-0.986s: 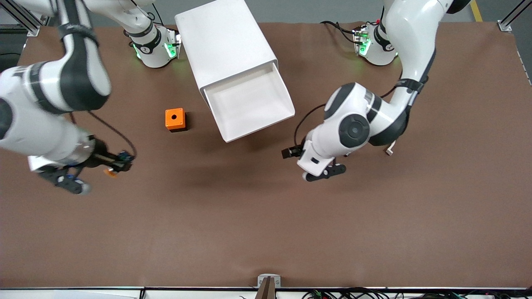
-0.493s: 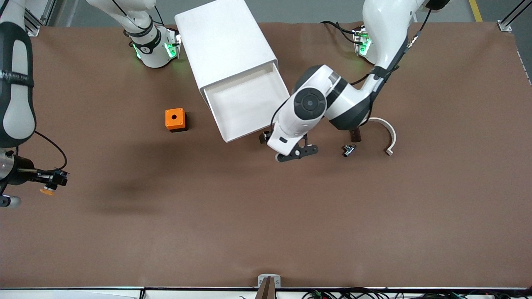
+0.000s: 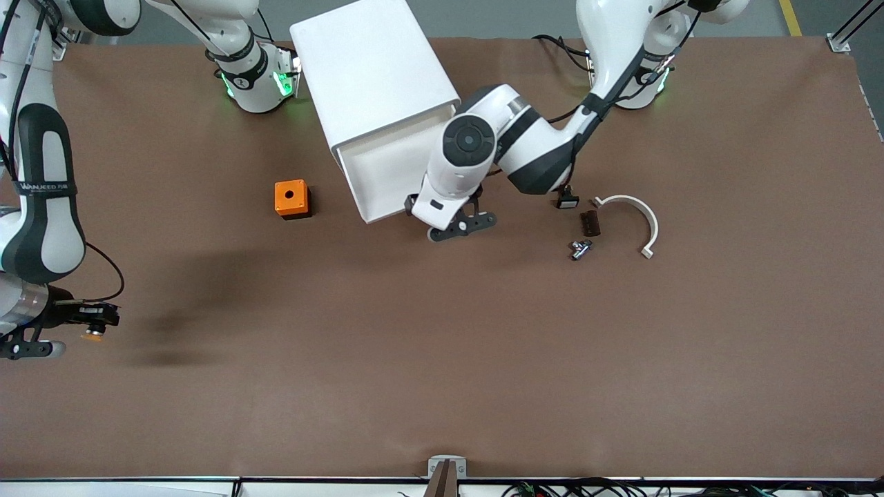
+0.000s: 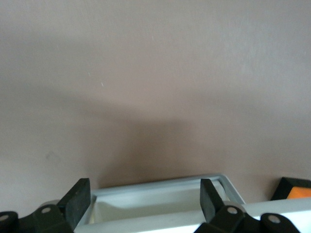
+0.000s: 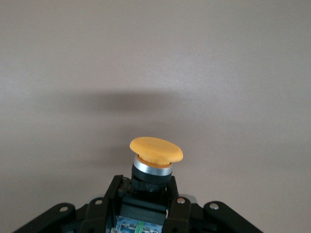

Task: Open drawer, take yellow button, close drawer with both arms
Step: 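Push the drawer closed with the left gripper while the right gripper carries the button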

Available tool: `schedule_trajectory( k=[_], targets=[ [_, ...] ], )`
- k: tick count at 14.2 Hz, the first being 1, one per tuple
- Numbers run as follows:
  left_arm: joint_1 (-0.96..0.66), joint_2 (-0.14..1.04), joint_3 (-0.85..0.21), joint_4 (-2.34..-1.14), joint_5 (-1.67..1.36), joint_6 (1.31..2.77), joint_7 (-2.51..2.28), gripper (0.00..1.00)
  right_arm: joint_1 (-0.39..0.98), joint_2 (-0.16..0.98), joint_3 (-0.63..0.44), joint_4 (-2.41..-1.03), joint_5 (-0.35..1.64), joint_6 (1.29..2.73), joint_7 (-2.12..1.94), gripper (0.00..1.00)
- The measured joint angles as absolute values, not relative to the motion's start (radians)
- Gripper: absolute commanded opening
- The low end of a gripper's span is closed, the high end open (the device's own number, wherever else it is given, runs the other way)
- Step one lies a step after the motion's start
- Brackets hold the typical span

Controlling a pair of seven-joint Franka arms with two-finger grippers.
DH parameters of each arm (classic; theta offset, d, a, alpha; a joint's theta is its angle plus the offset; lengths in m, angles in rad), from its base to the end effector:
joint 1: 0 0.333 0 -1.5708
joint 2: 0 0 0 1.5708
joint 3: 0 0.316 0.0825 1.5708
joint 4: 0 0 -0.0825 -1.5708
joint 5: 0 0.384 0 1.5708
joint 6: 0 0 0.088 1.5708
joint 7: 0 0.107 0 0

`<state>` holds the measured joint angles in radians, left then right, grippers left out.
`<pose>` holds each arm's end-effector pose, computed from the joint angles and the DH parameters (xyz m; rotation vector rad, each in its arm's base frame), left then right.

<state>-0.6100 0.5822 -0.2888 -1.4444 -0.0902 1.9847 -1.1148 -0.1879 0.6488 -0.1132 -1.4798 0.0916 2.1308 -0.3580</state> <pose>0.4638 -0.5335 0.3604 2.9801 0.4460 -0.3232 0.6875 -0.1948 0.2970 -3.1344 -0.0494 -0.0150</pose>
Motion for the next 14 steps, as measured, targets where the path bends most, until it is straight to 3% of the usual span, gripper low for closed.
schedule_trajectory(
  k=[7,14],
  targets=[
    [-0.735,0.584,-0.293,-1.456,-0.094,1.985,-1.243,0.99,-0.209,0.721,-0.113,-1.479,0.091,2.187,-0.386,0.0],
    [-0.758,0.589,-0.318,-1.469,-0.139,1.985,-1.277,0.99,-0.21,0.782,-0.112,-1.478,0.091,2.23,-0.396,0.0]
  ],
)
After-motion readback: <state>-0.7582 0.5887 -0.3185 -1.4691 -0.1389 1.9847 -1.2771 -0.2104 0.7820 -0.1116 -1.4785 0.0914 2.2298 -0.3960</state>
